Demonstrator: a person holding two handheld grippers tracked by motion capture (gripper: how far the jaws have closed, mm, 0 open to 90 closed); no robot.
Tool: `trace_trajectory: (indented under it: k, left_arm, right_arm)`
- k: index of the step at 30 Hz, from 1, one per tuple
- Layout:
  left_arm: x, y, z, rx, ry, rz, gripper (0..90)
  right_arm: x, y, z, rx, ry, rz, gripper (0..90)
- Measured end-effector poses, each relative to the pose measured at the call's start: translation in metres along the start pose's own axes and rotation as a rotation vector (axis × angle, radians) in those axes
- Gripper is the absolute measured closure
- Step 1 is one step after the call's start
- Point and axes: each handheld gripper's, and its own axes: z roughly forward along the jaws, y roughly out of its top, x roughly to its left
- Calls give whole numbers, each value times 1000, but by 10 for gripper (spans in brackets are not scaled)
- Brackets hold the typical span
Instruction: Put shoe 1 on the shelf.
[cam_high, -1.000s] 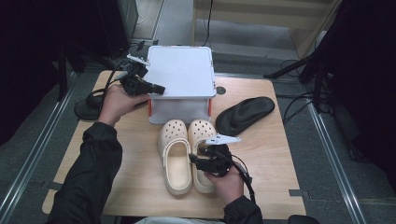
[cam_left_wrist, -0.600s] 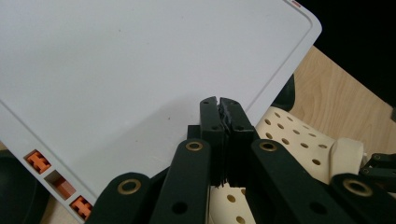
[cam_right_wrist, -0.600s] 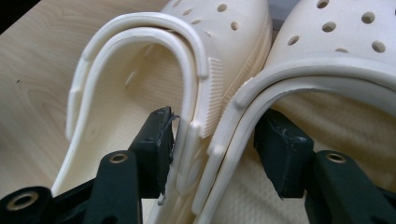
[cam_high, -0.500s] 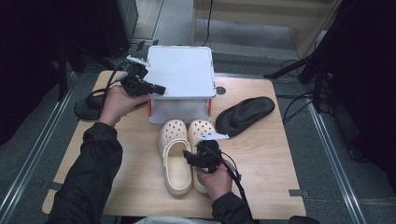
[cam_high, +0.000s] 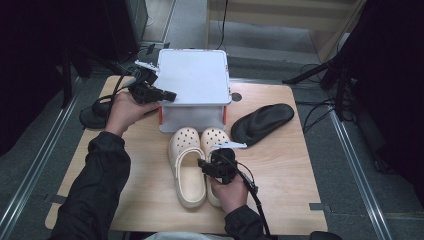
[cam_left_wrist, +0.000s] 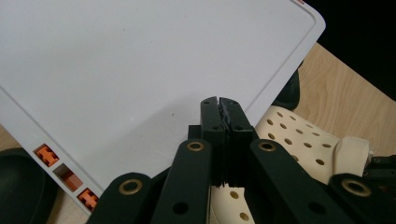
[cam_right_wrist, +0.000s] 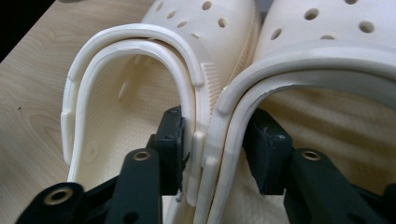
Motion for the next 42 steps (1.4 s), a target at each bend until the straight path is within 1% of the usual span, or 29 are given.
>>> trace_trajectory:
  k: [3,5,8,10,11,14,18,21,23,25,27,30,34,36,38,41,42]
  left_arm:
    - [0,0,0,0,-1,0,899]
    - [1,0,0,-1,-3,-2,899]
    - [0,0,0,-1,-3,-4,899]
    - [1,-1,0,-3,-4,-5,899]
    - [1,-1,0,-4,-3,-5,899]
    - [0,-1,0,-4,-1,-7,900]
    - [0,-1,0,-3,2,-6,900]
    - [0,-1,0,-3,1,-9,900]
    - [1,-1,0,-4,0,-12,900]
    - [1,-1,0,-4,-1,-13,900]
    - [1,-1,0,-7,-4,-13,900]
    - [1,-1,0,-8,0,-12,900]
    - [1,-1,0,-6,-4,-15,900]
    - [0,-1,0,-5,-3,-13,900]
    - [1,-1,0,-4,-4,-13,900]
    - [1,-1,0,-6,-6,-17,900]
    - [1,-1,0,-7,-5,-15,900]
  right_arm:
    - [0,1,-2,-6,-23,3,665]
    - [0,1,-3,-7,-44,-3,676]
    - [-1,2,-6,-14,-56,-6,684]
    - [-2,3,-6,-14,-53,-2,684]
    - [-2,5,-7,0,-41,-13,685]
    - [0,10,-8,11,-41,-45,686]
    - [5,19,-11,-2,-35,-76,687]
    - [5,29,-10,-15,-22,-74,687]
    - [4,38,-9,-19,-21,-72,686]
    - [3,47,-6,-27,-14,-79,686]
    - [0,56,-1,-36,9,-94,686]
    - [-2,69,6,-37,19,-92,686]
    - [-3,82,18,-54,-8,-97,687]
    - [-6,88,26,-56,-8,-91,688]
    - [-8,92,30,-46,-8,-78,688]
    - [-8,94,36,-53,-19,-76,688]
    - [-7,97,43,-67,-62,-81,687]
